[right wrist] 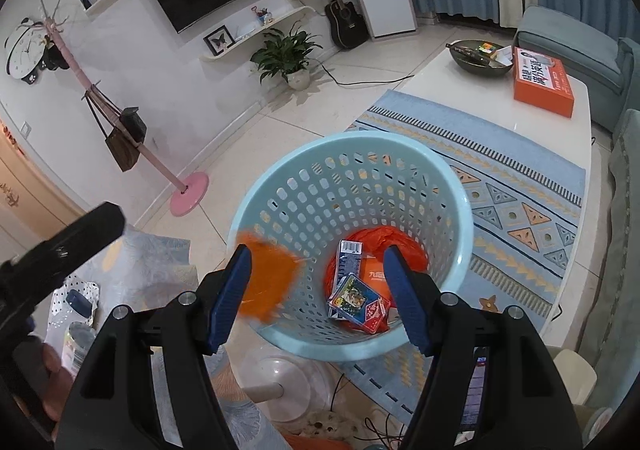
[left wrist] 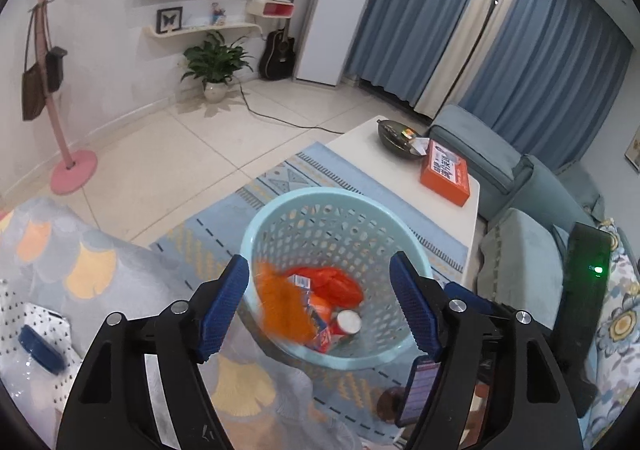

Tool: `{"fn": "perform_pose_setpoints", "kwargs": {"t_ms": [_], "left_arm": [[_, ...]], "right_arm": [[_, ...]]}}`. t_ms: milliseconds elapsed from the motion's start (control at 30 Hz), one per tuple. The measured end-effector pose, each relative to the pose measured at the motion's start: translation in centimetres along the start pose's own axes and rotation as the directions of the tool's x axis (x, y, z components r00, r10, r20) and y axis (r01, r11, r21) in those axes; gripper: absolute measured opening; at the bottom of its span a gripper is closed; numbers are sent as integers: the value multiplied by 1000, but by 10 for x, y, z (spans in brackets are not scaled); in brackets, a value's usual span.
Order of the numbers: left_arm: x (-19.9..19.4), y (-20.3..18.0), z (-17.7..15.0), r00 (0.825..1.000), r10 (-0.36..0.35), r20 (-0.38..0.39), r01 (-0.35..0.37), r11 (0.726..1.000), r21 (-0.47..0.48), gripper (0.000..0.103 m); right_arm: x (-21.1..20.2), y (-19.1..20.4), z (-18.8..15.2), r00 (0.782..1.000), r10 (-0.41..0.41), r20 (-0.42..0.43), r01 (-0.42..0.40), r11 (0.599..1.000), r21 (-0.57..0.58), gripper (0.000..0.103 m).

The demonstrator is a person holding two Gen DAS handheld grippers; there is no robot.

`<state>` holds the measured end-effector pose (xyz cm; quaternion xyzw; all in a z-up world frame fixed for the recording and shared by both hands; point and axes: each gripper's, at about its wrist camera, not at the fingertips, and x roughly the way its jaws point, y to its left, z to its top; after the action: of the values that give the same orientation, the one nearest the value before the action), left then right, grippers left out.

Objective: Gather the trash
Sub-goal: 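Grasp the pink spray can with the right tool while the left tool grasps the clear bottle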

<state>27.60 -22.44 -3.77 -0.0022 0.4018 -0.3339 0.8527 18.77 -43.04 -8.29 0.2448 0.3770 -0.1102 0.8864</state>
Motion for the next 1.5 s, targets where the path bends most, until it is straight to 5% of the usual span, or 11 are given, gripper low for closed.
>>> {"fn": "perform_pose_setpoints", "kwargs": {"t_ms": [433,833,1033,1233,1500], "left_arm": [[-82,18,-34,994,41,97,-43,999,10,76],[-184,116,-78,947,307,99,-300,951,-80,76],[-174,166,-80,970,242,-34,-245,961,-127,76],[-146,178,-82,977,173,-121,-187,976,-113,76],[-130,177,-86,969,171,-177,-193,974,-116,66]], "right_arm": [[-28,34,-14,998,65,21,-63,995,-80,65],[-83,148,-61,969,248,-3,-234,909,-345,65],[-81,196,-91,955,284,-82,-291,858,-423,65],[-69,208,-107,949,280,-147,-316,847,-426,64],[-54,206,-109,933,295,-204,-353,858,-374,58]]}}
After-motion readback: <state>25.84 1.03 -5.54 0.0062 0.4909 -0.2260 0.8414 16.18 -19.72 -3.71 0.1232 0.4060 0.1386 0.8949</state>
